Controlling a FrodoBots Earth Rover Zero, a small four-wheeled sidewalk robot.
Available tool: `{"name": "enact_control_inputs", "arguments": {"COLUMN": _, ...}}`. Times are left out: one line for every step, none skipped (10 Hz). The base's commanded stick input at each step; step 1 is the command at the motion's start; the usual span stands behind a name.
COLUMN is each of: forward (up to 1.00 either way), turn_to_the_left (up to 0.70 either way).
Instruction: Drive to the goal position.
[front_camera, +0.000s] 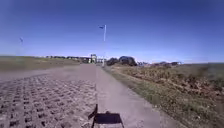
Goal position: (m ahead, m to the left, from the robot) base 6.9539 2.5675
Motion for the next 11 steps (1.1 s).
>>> {"name": "enact_control_inputs", "arguments": {"forward": 0.7, "turn_to_the_left": 0.0}}
{"name": "enact_control_inputs", "arguments": {"forward": 0.0, "turn_to_the_left": 0.0}}
{"name": "enact_control_inputs", "arguments": {"forward": 0.0, "turn_to_the_left": 0.0}}
{"name": "enact_control_inputs", "arguments": {"forward": 0.0, "turn_to_the_left": 0.0}}
{"name": "enact_control_inputs", "arguments": {"forward": 0.0, "turn_to_the_left": 0.0}}
{"name": "enact_control_inputs", "arguments": {"forward": 0.0, "turn_to_the_left": 0.0}}
{"name": "enact_control_inputs", "arguments": {"forward": 0.0, "turn_to_the_left": 0.0}}
{"name": "enact_control_inputs", "arguments": {"forward": 0.0, "turn_to_the_left": 0.0}}
{"name": "enact_control_inputs", "arguments": {"forward": 0.0, "turn_to_the_left": 0.0}}
{"name": "enact_control_inputs", "arguments": {"forward": 0.0, "turn_to_the_left": 0.0}}
{"name": "enact_control_inputs", "arguments": {"forward": 0.13, "turn_to_the_left": 0.0}}
